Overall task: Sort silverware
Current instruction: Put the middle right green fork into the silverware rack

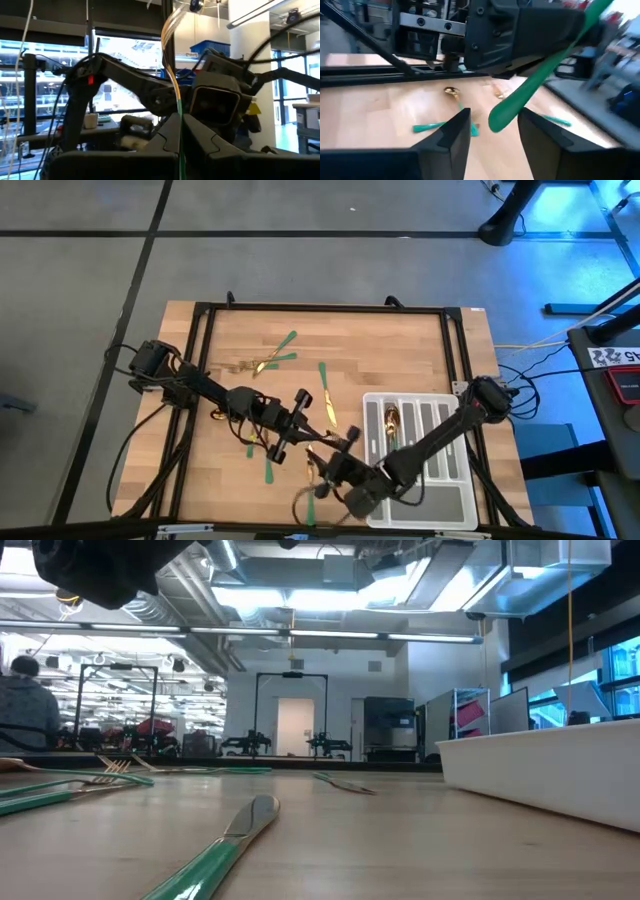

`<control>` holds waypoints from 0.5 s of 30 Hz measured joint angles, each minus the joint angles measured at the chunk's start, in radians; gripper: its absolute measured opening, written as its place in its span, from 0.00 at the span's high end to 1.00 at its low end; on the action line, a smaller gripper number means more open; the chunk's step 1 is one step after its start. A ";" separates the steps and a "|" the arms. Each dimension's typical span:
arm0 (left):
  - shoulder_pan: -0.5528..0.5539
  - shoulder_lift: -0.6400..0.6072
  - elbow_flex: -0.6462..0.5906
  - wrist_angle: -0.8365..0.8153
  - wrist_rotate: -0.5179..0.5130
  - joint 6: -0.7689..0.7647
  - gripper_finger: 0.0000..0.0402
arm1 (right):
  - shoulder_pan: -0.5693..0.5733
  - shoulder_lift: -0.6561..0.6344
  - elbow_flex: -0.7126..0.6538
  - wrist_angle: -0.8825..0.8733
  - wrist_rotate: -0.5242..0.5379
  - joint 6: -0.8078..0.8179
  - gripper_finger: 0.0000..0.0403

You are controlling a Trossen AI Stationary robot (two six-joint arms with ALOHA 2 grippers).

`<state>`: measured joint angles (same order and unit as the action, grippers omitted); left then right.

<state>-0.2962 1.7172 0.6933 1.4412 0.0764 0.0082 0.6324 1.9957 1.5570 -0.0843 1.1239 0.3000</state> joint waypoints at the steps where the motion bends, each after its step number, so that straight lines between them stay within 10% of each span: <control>1: 0.000 0.000 0.000 0.002 0.000 0.000 1.00 | -0.016 0.000 0.000 0.013 -0.031 0.007 0.63; 15: -0.002 -0.001 0.002 -0.012 0.016 0.025 1.00 | -0.048 -0.010 0.000 -0.018 -0.097 0.061 0.98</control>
<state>-0.2982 1.7166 0.6958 1.4296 0.0920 0.0334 0.5839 1.9862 1.5566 -0.1019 1.0274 0.3606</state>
